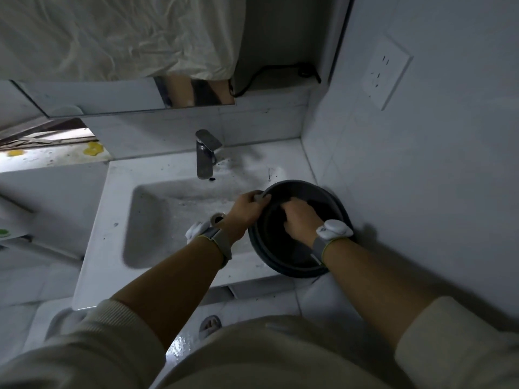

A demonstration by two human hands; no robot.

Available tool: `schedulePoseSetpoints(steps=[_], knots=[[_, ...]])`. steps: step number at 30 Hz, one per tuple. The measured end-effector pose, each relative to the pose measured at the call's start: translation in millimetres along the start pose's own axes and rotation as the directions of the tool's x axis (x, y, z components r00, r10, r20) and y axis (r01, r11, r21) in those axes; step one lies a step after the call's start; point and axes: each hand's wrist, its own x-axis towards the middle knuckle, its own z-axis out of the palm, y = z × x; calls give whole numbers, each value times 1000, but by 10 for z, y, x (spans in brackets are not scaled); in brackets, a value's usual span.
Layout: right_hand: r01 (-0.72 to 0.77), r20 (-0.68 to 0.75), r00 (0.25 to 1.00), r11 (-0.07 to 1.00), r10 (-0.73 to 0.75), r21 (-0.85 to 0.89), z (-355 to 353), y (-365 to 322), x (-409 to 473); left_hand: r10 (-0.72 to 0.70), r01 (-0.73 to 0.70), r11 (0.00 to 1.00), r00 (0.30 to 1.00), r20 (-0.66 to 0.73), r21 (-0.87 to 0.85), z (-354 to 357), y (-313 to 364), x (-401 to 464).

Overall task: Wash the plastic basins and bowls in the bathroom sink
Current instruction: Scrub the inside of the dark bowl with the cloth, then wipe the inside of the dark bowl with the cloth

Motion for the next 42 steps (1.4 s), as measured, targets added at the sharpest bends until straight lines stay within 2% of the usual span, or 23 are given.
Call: schedulePoseSetpoints(steps=[4,6,10,12,14,18,23,27,30,32,34,36,39,42], knots=[[-13,62,998,999,10,50,61,80,-19,114,-118,991,992,61,58,-9,-90,6],[-25,81,997,997,20,66,64,98,-13,136,-145,973,989,57,182,-9,-107,26],[-51,36,998,993,47,111,-10,128,59,67,-83,877,996,51,474,42,-135,100],[-65,17,998,986,63,154,-98,132,115,26,-51,831,998,53,554,55,-143,123],[-68,-27,997,977,75,203,-242,116,198,56,-70,787,998,42,613,25,-37,164],[-15,-150,987,971,52,238,-602,65,371,272,-245,697,960,67,674,-62,481,337],[28,-305,948,928,94,371,-1059,4,651,453,-399,614,885,110,681,-90,1278,555],[48,-392,912,918,121,394,-1487,-20,900,536,-429,530,838,103,731,-137,1818,725],[68,-427,900,937,91,343,-1858,-74,1103,563,-389,393,818,116,833,-180,2178,795],[72,-425,903,951,65,300,-2018,-78,1216,578,-358,339,809,108,870,-179,2311,839],[62,-421,905,962,57,264,-2148,-71,1324,562,-327,345,823,86,880,-181,2396,880],[43,-448,892,975,61,218,-2252,-77,1412,522,-288,410,852,37,865,-211,2478,926],[64,-459,885,959,73,276,-2388,-105,1606,463,-249,556,885,-47,793,-214,2569,996],[71,-425,902,939,83,335,-2475,-120,1728,392,-236,720,915,-101,652,-177,2613,1023]])
